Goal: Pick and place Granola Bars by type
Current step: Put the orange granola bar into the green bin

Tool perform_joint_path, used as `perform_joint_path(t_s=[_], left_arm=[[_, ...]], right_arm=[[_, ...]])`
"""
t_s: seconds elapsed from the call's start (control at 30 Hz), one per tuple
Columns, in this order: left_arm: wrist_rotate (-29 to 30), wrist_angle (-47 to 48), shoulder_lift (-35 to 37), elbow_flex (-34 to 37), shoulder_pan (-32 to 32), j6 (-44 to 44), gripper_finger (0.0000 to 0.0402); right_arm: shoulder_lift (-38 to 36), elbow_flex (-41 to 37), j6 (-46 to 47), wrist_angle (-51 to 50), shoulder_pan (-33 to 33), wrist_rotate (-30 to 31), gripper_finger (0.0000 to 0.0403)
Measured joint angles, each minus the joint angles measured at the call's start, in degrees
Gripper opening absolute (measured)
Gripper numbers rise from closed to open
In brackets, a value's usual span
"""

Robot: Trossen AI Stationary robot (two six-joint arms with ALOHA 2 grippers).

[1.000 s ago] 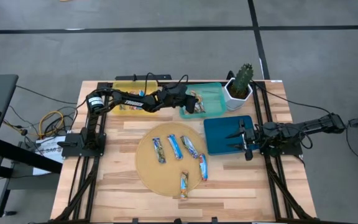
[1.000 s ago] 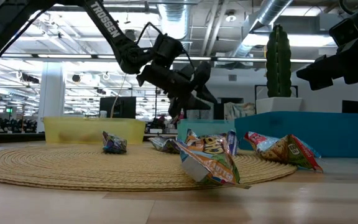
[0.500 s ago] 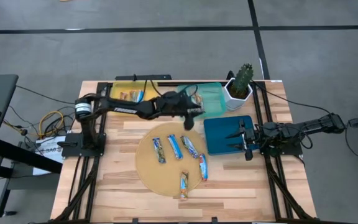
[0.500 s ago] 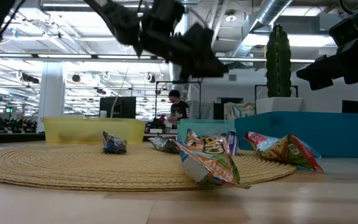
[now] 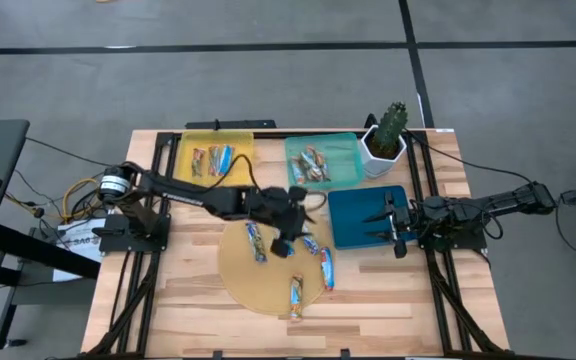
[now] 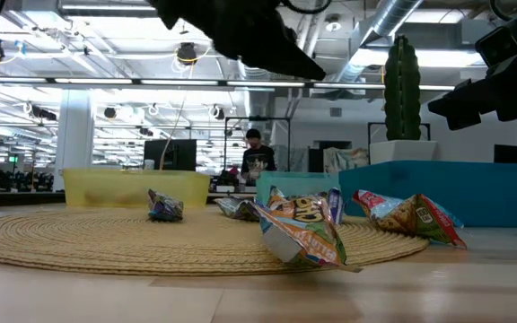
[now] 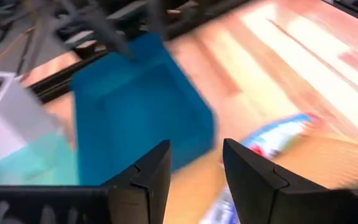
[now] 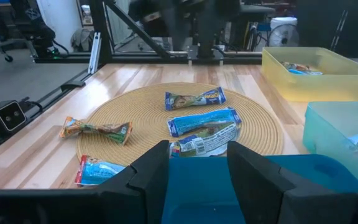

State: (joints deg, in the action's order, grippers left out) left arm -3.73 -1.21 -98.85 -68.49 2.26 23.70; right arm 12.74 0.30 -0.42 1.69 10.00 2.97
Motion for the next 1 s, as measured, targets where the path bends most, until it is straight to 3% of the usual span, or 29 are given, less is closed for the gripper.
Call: perform_joint_path(t_s=[0.47,0.83,1.0], left_arm=[[0.01,12.05,0.0,0.0,11.4,2.17,0.0139],[0.04,13.73,-0.73,0.01,16.73,-2.12,0.0139],[0.08,13.86,-1.94,0.02,19.31,5.91,0.0139]], right_arm=[[-0.01,0.0,0.01,0.0,-0.02,0.0,0.0154],[0.01,0.01,0.0,0.0,0.0,0.0,0.0154],[0.01,0.0,0.01,0.0,0.0,0.01,0.0154]])
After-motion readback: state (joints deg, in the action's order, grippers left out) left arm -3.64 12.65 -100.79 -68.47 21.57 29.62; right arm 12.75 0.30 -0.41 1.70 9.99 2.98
